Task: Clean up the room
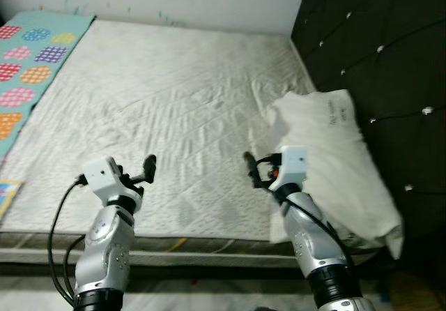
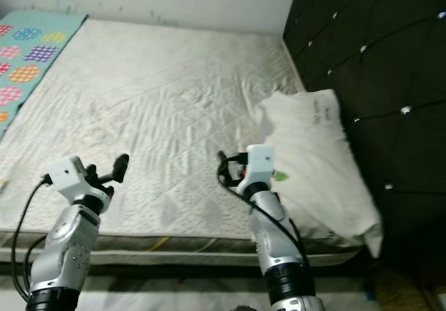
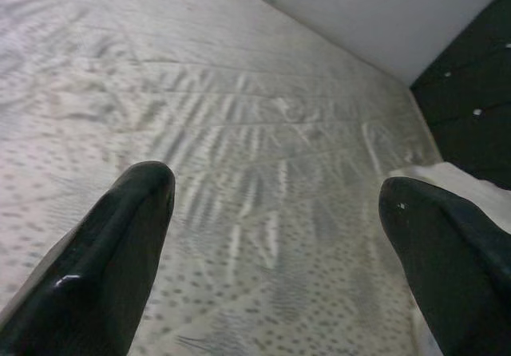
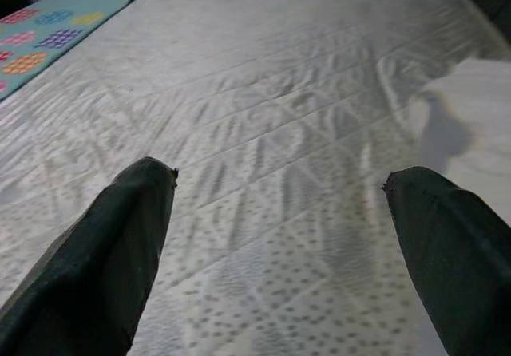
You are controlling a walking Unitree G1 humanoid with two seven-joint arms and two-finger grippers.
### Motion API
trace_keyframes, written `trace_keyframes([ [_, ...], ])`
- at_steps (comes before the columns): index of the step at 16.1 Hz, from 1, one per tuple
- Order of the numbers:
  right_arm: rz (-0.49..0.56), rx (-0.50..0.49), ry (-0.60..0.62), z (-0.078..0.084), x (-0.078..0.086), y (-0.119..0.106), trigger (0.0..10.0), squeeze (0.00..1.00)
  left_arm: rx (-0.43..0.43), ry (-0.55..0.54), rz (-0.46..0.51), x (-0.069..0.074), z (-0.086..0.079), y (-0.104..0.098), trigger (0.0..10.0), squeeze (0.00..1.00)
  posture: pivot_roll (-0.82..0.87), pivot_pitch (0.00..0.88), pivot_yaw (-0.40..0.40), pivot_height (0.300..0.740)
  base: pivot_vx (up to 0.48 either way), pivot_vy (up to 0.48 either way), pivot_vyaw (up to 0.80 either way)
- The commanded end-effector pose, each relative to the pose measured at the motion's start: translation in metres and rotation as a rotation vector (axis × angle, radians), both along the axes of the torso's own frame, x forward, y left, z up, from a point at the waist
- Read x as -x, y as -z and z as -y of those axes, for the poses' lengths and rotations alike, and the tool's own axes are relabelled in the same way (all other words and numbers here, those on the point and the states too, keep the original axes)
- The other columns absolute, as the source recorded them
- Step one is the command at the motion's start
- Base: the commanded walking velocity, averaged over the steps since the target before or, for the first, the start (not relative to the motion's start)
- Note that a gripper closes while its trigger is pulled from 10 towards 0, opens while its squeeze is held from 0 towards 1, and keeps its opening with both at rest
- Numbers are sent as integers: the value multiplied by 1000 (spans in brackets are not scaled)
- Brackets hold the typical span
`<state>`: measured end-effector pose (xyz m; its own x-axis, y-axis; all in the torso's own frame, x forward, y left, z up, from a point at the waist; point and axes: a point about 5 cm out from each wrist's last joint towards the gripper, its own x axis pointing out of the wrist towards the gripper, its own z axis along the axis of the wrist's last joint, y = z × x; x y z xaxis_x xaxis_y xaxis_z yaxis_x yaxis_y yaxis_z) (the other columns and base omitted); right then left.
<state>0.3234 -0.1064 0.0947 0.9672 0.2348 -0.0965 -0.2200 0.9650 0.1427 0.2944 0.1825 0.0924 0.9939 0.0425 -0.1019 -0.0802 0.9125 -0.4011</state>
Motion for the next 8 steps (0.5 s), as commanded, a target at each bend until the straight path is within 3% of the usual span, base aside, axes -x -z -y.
trace_keyframes([
  [1,-12,-1,11,6,-1,1,10000,0,0,12,-5,0,3,0,10000,0,-66,77,-23,740,0,371,0],
  [8,-26,-10,4,6,-2,2,10000,0,-1,4,-14,0,3,1,10000,0,-67,80,-24,740,0,367,0],
])
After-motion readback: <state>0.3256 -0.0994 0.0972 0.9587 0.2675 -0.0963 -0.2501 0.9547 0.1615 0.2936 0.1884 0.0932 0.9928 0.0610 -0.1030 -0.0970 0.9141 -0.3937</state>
